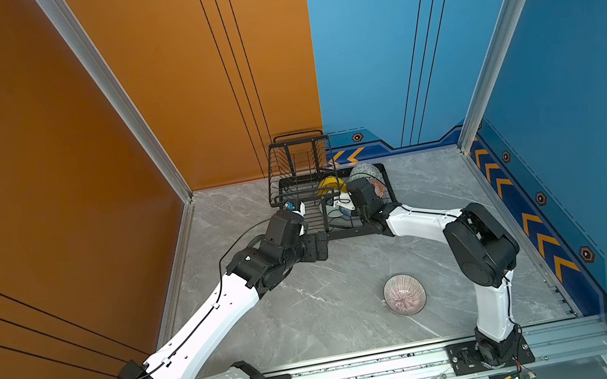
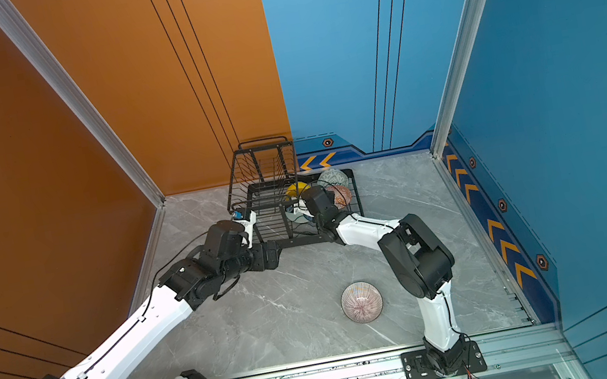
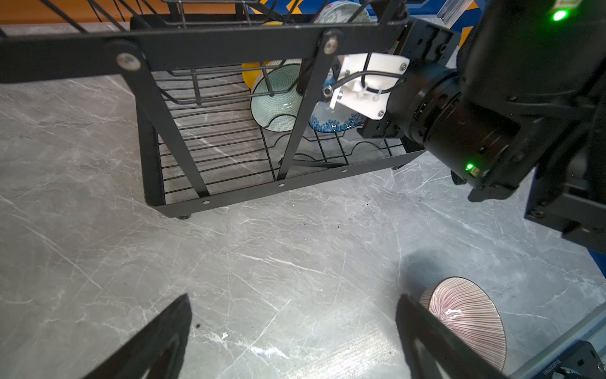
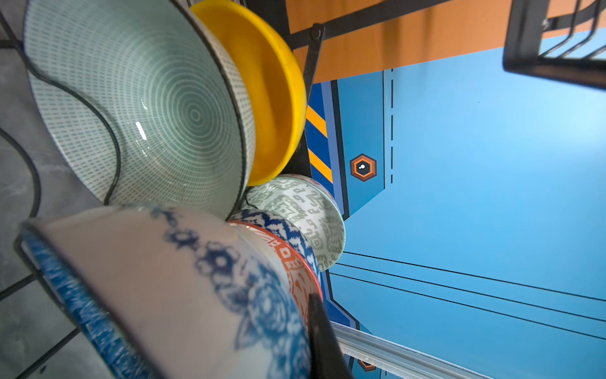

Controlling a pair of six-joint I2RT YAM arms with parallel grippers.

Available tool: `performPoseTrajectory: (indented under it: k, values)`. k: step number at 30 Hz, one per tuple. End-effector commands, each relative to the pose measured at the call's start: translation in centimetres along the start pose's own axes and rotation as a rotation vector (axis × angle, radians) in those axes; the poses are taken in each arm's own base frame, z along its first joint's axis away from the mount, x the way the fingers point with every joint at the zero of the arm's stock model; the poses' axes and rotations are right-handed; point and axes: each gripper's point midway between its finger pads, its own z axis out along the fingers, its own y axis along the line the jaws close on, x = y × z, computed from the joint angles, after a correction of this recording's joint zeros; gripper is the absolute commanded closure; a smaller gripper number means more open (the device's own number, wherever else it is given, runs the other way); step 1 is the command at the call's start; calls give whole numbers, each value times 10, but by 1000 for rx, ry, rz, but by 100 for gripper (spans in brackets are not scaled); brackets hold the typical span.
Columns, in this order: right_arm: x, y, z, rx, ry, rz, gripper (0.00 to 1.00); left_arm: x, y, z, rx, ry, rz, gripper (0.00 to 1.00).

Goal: Load the bowls into the dish rack
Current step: 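Carry the blue floral bowl over the rack with the right gripper, then lower the blue floral bowl into the slot beside the pale green bowl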

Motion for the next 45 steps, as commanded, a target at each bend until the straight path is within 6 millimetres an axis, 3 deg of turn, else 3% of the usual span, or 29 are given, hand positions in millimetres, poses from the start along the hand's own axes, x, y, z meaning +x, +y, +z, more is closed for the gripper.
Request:
performPoseTrajectory:
  k: [1, 22, 45]
  values:
    - [-9, -8, 1, 21, -8, 23, 100, 10, 6, -1, -6, 31, 6, 2]
    - [-33, 9, 10, -6, -70, 27, 100, 9, 7, -3, -9, 30, 3, 2]
    - [-23, 9, -18, -67, -91, 102, 100, 6, 3, -4, 0, 25, 9, 2]
